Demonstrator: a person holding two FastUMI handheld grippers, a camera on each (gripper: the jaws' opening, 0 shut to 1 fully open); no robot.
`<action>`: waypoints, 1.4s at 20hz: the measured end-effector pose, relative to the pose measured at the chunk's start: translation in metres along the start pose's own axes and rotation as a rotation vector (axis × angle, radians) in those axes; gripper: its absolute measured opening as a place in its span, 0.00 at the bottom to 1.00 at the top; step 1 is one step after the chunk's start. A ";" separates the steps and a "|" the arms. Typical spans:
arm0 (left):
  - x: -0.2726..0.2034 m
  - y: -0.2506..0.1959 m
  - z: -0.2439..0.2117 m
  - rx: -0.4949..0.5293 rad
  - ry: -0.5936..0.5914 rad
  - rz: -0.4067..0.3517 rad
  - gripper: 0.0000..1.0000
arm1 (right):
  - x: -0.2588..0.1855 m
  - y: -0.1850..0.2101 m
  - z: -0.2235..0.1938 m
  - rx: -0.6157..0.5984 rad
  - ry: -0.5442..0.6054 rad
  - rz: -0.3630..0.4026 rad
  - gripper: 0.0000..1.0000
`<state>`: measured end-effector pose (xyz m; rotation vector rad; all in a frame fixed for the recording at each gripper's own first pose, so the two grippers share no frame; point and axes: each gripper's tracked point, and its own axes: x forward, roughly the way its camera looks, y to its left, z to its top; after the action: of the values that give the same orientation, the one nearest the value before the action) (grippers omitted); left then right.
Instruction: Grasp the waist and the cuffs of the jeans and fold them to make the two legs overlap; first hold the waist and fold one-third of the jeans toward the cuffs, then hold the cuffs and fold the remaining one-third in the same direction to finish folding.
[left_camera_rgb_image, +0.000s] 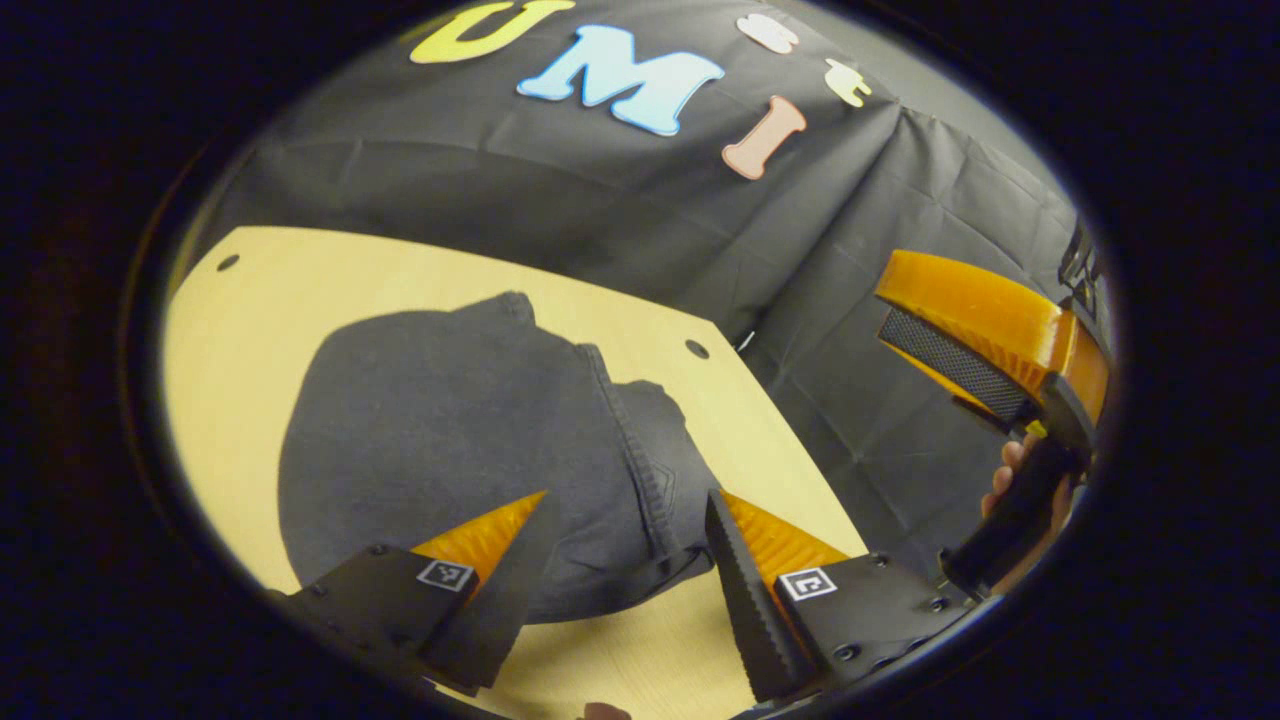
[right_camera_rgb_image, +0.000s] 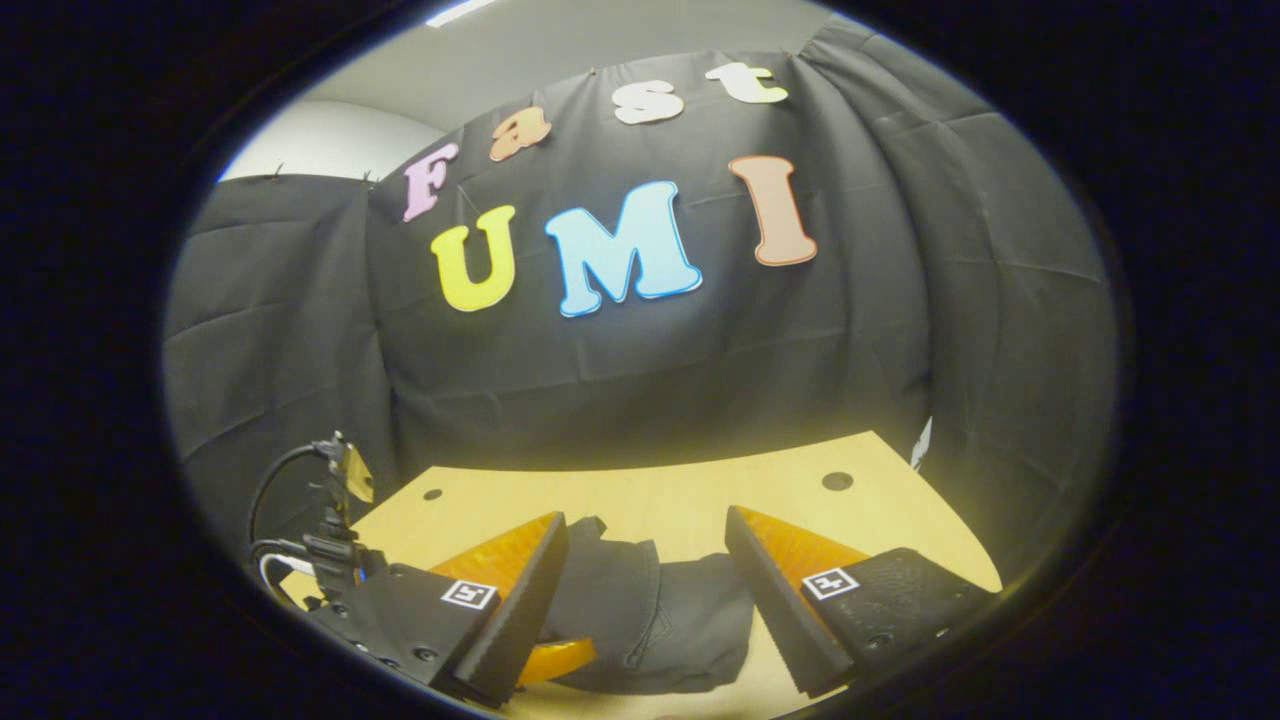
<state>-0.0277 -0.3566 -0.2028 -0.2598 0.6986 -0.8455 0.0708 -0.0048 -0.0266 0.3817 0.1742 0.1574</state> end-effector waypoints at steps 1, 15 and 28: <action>-0.010 0.000 0.011 0.020 -0.042 0.032 0.95 | -0.003 -0.002 0.002 -0.007 -0.005 -0.002 0.95; -0.165 0.038 0.149 0.245 -0.520 0.440 0.99 | -0.063 -0.015 0.014 -0.184 -0.148 -0.162 0.95; -0.173 0.053 0.152 0.200 -0.577 0.394 0.96 | -0.086 -0.018 0.029 -0.181 -0.198 -0.264 0.94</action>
<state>0.0244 -0.1994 -0.0340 -0.1651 0.1120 -0.4226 -0.0048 -0.0478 0.0048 0.1894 0.0133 -0.1244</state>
